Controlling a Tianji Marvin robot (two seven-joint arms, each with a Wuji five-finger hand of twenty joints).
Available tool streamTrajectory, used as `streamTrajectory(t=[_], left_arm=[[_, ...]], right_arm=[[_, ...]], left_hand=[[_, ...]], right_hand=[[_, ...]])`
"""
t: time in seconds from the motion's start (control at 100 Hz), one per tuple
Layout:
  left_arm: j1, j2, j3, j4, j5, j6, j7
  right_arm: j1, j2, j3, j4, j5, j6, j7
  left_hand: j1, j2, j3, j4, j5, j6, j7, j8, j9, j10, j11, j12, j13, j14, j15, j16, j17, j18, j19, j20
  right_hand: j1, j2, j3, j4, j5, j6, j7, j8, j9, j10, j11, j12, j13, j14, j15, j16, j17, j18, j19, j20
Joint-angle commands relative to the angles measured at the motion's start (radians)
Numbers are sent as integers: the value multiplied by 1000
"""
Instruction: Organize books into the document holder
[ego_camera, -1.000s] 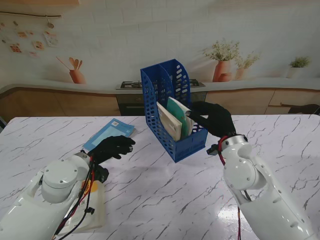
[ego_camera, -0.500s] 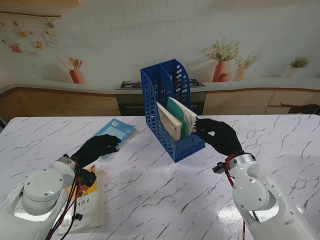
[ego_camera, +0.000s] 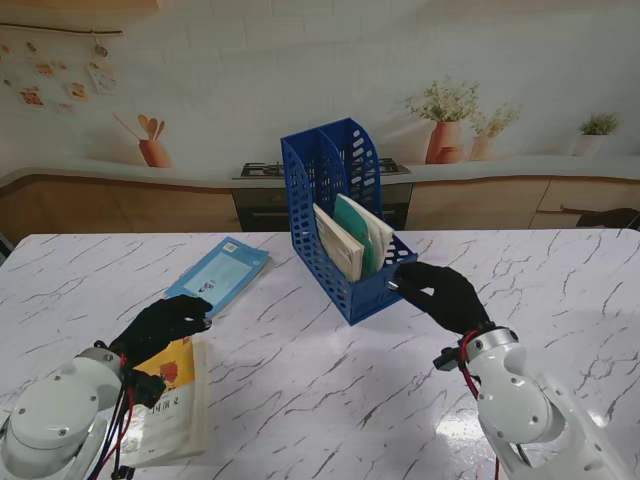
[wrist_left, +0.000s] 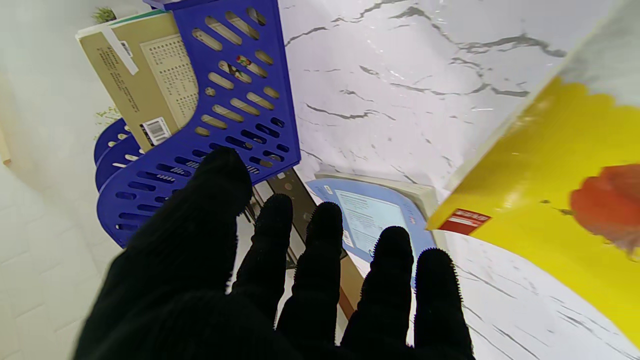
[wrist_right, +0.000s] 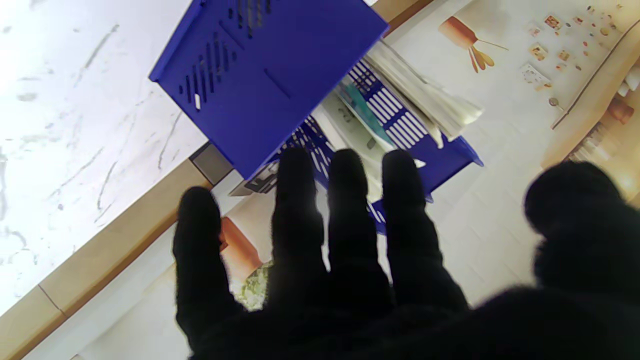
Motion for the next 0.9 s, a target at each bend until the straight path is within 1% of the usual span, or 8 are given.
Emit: streamTrajectory(t=[0.0, 0.19, 0.4, 0.46, 0.51, 0.64, 0.78, 0.89], left_arm=[[30, -6, -9, -1, 0, -7, 2], [69, -10, -28, -7, 15, 14, 20], [99, -11, -29, -2, 60, 30, 36], [102, -12, -23, 6, 80, 36, 45], [102, -14, -17, 16, 91, 40, 55], [103, -14, -1, 39, 121, 51, 67], [97, -6, 23, 73, 171, 59, 53], [87, -5, 43, 101, 171, 79, 51]], right_arm=[[-21, -2, 1, 3, 11, 2, 2], [-45, 2, 14, 5, 7, -5, 12], [-48, 0, 22, 8, 8, 5, 7], [-46, 0, 22, 10, 10, 8, 7], [-44, -1, 20, 13, 13, 9, 5], [-41, 0, 19, 17, 18, 13, 14], [-40, 0, 17, 17, 23, 19, 17], [-39, 0, 16, 17, 26, 19, 20]], left_hand=[[-12, 33, -44, 24, 3, -31, -7, -8, -31, -32, -16, -7, -25, -10, -27, 2, -20, 0, -43, -17], [-8, 38, -55, 26, -2, -27, -13, -7, -32, -24, -15, -6, -19, -17, -27, 10, -12, -10, -61, -22], [-14, 50, -63, 26, -4, -13, -14, -7, -27, -6, -5, -1, 8, -15, 1, 25, 0, -29, -3, 10], [-29, 76, -86, 22, -14, -1, -22, -11, -22, 7, 5, 3, 19, -21, 22, 38, 1, -45, 18, 16], [-19, 105, -147, 25, -16, 9, -31, -15, -24, 11, 9, 6, 22, -21, 30, 45, 3, -53, 27, 13], [-26, 124, -174, 22, -7, 17, -23, -10, -15, 26, 20, 10, 35, -23, 50, 53, 18, -61, 59, 28], [-20, 154, -195, 25, 16, 47, 13, 11, 37, 54, 32, 4, 80, 9, 89, 51, 63, -47, 113, 54], [-11, 175, -198, 30, 29, 86, 38, 17, 101, 75, 59, -8, 155, 43, 158, 49, 130, -2, 203, 104]], right_hand=[[4, 9, -21, 10, 14, 13, 4, -9, 14, -1, 17, 16, 31, -2, 21, 17, -1, -50, 0, 12], [0, 6, -20, 10, 25, 5, 11, -7, 26, -4, 21, 16, 40, -1, 30, 18, 1, -44, 7, 14], [1, 5, -16, 10, 28, 8, 13, -8, 29, -3, 20, 15, 42, 0, 33, 18, -1, -38, 9, 12], [2, 8, -15, 10, 27, 8, 14, -8, 27, -3, 19, 15, 40, 2, 32, 18, -4, -40, 7, 11], [3, 9, -15, 11, 26, 9, 14, -8, 26, -1, 19, 15, 38, 1, 32, 18, -5, -40, 6, 10], [6, 15, -16, 11, 19, 12, 13, -8, 17, -2, 18, 16, 30, 0, 30, 18, -12, -44, -1, 5], [11, 20, -19, 11, 15, 13, 12, -7, 9, 0, 19, 17, 22, -1, 28, 17, -17, -51, -8, 1], [14, 23, -22, 12, 13, 12, 12, -6, 5, 0, 21, 18, 18, -2, 27, 17, -21, -56, -13, -1]])
